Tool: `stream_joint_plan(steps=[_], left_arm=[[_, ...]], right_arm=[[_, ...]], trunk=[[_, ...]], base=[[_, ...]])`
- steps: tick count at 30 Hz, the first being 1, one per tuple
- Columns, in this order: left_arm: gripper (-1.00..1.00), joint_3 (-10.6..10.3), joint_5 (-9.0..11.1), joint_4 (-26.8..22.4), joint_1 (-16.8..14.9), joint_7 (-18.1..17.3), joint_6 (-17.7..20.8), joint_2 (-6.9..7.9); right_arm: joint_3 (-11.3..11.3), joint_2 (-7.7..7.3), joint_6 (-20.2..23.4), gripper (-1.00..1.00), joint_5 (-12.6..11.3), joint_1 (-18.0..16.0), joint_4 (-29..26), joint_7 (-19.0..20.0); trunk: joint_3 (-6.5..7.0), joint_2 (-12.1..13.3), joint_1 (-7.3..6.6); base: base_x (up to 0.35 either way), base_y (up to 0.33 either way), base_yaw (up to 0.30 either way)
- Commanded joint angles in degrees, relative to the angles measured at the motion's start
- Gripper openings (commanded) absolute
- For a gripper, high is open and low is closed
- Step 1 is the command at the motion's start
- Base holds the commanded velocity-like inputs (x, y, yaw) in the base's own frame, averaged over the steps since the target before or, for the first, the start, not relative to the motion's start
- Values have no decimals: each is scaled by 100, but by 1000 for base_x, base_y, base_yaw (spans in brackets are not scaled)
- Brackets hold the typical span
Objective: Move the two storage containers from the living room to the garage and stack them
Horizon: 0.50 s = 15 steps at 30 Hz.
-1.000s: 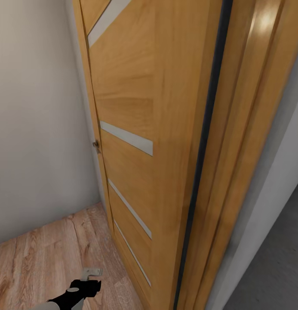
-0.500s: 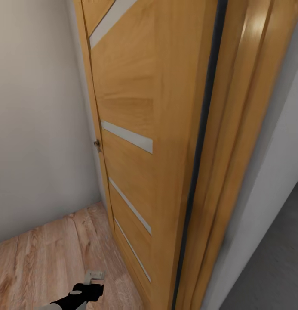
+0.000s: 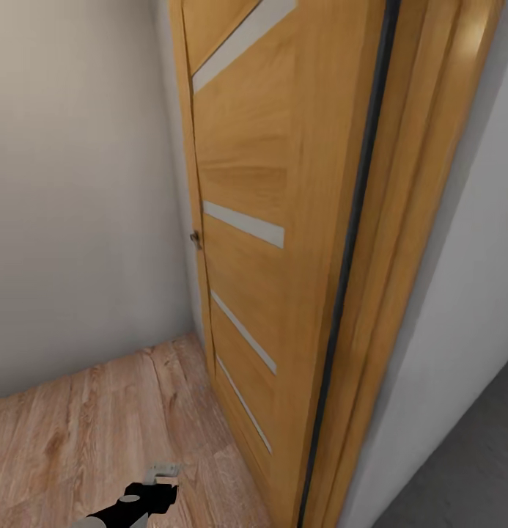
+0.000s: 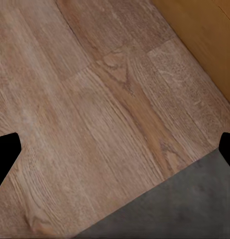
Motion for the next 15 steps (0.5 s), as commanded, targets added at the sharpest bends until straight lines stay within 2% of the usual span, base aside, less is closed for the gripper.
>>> stream_joint_plan(steps=[1, 15], left_arm=[[100, -26, -7, 25, -11, 21, -42, -3], [100, -26, -7, 24, -11, 21, -41, -11]], right_arm=[[6, -2, -15, 100, 39, -2, 2, 3], [6, -2, -15, 100, 39, -2, 2, 3]], trunk=[[-6, -3, 0], [-6, -3, 0]], base=[[-10, -4, 281], [-1, -1, 282]])
